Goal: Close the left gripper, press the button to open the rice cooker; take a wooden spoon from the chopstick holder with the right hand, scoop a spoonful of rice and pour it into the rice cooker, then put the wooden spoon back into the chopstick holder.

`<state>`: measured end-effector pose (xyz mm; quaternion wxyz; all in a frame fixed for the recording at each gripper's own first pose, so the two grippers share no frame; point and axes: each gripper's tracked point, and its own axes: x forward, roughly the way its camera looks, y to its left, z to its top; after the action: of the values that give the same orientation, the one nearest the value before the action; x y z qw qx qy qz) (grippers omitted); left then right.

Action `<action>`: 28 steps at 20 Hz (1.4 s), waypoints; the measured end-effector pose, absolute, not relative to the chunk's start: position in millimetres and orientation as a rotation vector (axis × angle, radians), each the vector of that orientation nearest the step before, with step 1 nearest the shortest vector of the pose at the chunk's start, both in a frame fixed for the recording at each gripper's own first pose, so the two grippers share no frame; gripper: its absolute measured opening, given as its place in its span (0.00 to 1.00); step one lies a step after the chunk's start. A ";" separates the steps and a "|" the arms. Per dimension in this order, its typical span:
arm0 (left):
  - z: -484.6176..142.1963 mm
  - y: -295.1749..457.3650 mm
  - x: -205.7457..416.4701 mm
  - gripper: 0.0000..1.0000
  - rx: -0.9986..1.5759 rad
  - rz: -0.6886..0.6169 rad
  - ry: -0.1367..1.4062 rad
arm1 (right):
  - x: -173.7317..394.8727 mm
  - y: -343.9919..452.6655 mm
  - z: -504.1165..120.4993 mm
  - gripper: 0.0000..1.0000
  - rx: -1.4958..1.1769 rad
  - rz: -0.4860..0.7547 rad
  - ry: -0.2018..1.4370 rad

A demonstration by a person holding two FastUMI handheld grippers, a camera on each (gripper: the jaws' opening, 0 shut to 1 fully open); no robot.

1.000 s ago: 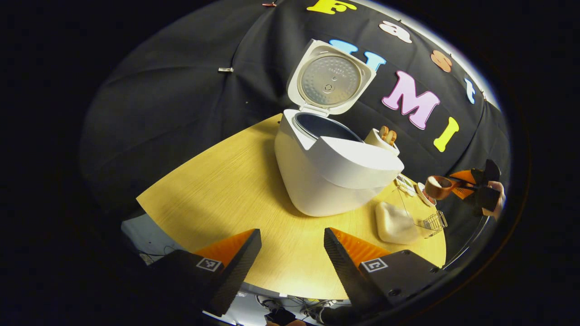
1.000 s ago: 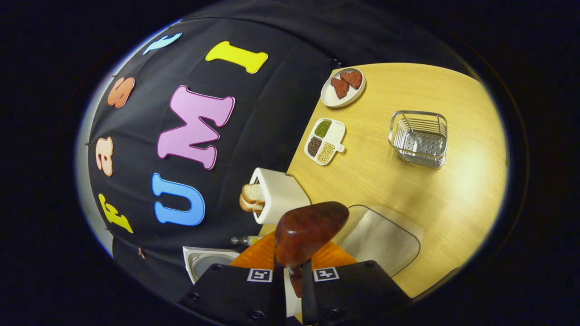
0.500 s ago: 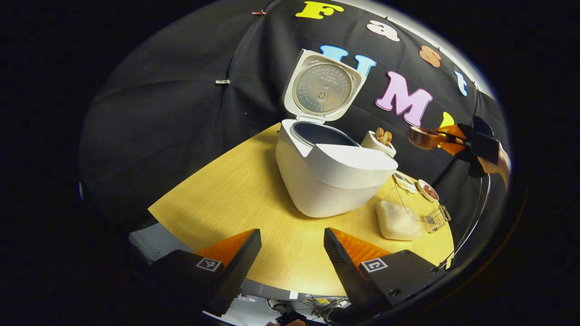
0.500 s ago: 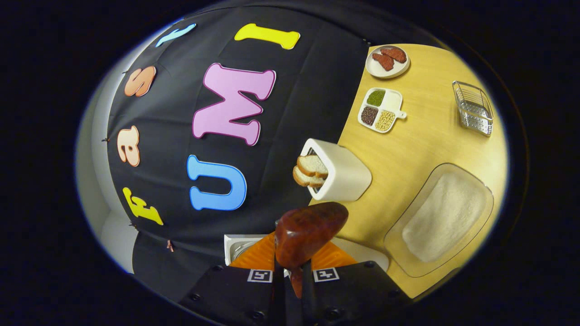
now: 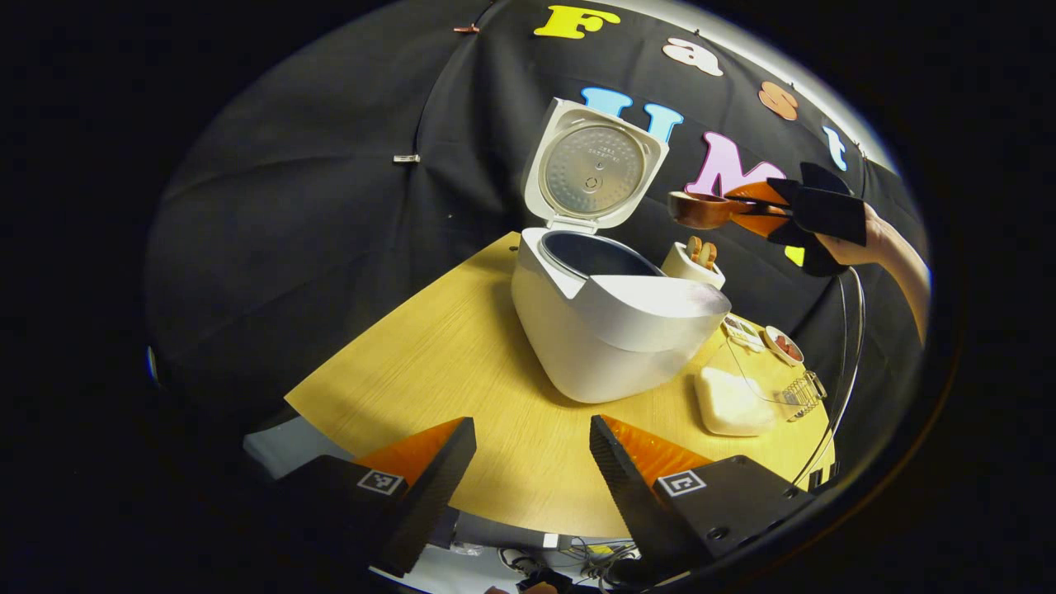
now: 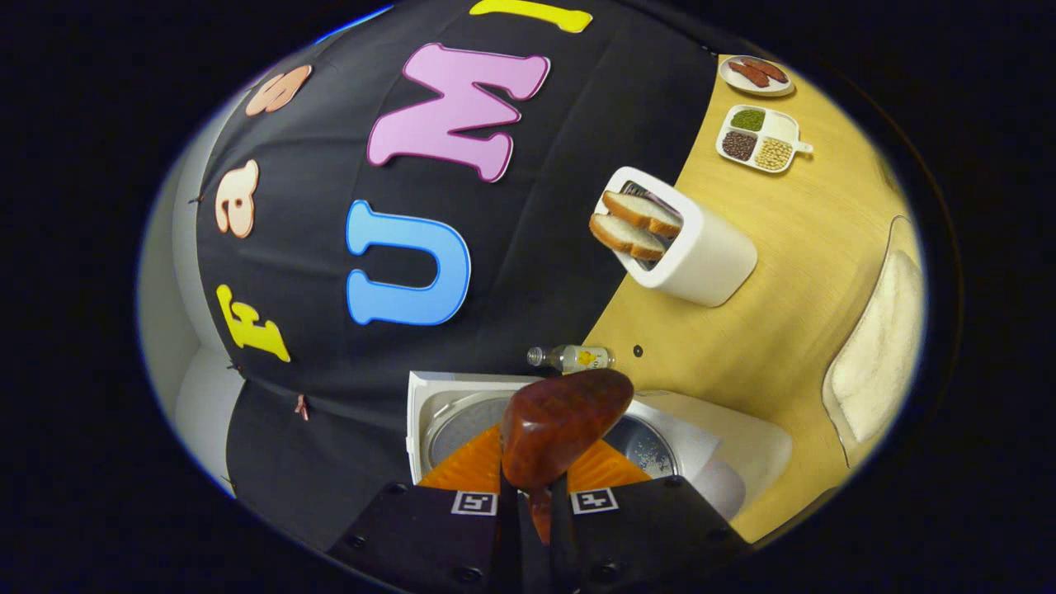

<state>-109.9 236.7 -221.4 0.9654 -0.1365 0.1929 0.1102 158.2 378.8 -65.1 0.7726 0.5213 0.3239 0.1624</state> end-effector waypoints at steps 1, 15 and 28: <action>-221.1 240.4 -110.0 0.96 -0.273 0.225 0.391 | 158.8 391.7 -67.2 0.18 1.089 0.375 0.697; -228.5 272.5 -106.3 0.96 -0.227 0.232 0.425 | 152.9 482.3 -85.4 0.18 0.178 0.651 0.400; -230.0 260.7 -103.7 0.96 -0.213 0.242 0.433 | 106.3 520.6 -108.3 0.17 -0.431 0.923 0.117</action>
<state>-103.7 260.7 -230.0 0.9637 -0.1053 0.2141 0.1197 106.3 520.6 -108.3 0.8715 -0.2063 0.0558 0.4415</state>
